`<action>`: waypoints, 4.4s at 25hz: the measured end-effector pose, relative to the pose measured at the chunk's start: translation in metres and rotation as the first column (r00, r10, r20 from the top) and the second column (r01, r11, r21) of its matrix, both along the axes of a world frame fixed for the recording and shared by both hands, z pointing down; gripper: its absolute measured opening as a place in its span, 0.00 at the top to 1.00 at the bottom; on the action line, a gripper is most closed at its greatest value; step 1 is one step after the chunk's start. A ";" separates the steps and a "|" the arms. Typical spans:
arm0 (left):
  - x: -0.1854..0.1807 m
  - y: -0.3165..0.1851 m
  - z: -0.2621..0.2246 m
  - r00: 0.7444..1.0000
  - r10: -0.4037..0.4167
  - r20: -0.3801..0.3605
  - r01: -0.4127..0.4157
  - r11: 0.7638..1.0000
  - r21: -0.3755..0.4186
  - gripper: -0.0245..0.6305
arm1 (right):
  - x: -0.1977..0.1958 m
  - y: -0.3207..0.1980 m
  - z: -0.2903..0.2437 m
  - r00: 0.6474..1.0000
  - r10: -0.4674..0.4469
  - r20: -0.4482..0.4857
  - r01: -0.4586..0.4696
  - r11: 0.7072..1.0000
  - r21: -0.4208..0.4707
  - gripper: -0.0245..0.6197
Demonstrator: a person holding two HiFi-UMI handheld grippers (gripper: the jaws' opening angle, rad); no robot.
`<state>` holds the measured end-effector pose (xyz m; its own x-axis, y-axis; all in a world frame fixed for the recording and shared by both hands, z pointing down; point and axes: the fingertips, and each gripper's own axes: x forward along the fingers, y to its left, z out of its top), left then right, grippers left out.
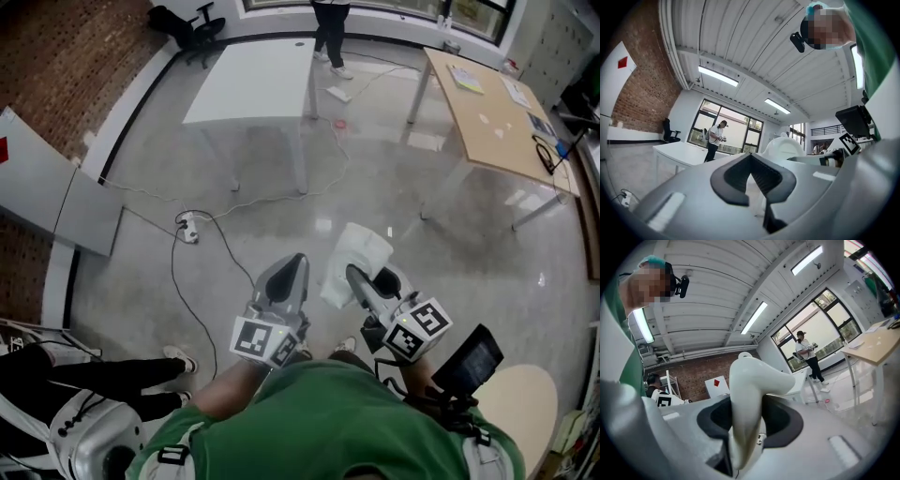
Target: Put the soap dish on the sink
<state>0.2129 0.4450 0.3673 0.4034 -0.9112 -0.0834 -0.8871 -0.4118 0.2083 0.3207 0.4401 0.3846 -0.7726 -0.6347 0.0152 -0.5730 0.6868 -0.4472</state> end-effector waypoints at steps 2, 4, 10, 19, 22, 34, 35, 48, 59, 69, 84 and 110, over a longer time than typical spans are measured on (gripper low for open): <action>-0.014 0.001 0.001 0.999 -0.034 0.002 0.034 0.999 0.004 0.95 | -0.013 -0.002 0.001 1.000 -0.026 -0.006 0.026 1.000 0.003 0.73; -0.029 0.002 0.000 0.998 -0.058 0.003 0.058 0.998 0.010 0.95 | -0.027 -0.004 0.000 0.999 -0.044 -0.012 0.044 0.999 0.007 0.73; -0.080 -0.001 -0.002 0.997 -0.082 0.003 0.082 0.996 0.040 0.95 | -0.080 -0.009 -0.003 0.997 -0.063 -0.035 0.064 0.998 0.027 0.73; -0.134 -0.003 0.000 0.996 -0.084 -0.007 0.085 0.996 0.034 0.95 | -0.129 -0.016 -0.007 0.998 -0.043 -0.046 0.045 0.998 0.040 0.73; -0.151 -0.006 0.001 0.995 -0.097 -0.013 0.097 0.995 0.028 0.95 | -0.144 -0.022 -0.006 0.998 -0.042 -0.048 0.044 0.999 0.031 0.73; -0.183 -0.049 0.007 0.988 -0.150 -0.028 0.150 0.989 0.012 0.95 | -0.174 -0.073 -0.005 0.995 -0.081 -0.050 0.083 0.996 0.023 0.73; -0.184 -0.056 0.006 0.987 -0.157 -0.028 0.157 0.988 0.009 0.95 | -0.175 -0.080 -0.006 0.995 -0.088 -0.050 0.089 0.996 0.025 0.73; -0.171 -0.139 0.003 0.973 -0.231 -0.006 0.231 0.973 0.030 0.95 | -0.165 -0.171 -0.006 0.984 -0.177 -0.022 0.177 0.984 0.034 0.73; -0.203 -0.191 0.002 0.970 -0.243 0.015 0.243 0.970 0.021 0.95 | -0.195 -0.225 0.000 0.982 -0.188 -0.020 0.189 0.982 0.014 0.73; -0.243 -0.239 -0.001 0.982 -0.190 -0.008 0.190 0.982 0.018 0.95 | -0.233 -0.267 -0.001 0.992 -0.123 -0.038 0.124 0.992 0.015 0.73; -0.305 -0.281 0.004 0.998 -0.055 -0.040 0.055 0.998 0.016 0.95 | -0.290 -0.295 -0.003 0.998 0.029 -0.056 -0.028 0.999 0.022 0.73; -0.310 -0.439 -0.012 0.993 -0.115 -0.007 0.115 0.992 0.044 0.95 | -0.290 -0.461 -0.014 1.000 -0.014 -0.012 0.015 0.998 0.061 0.73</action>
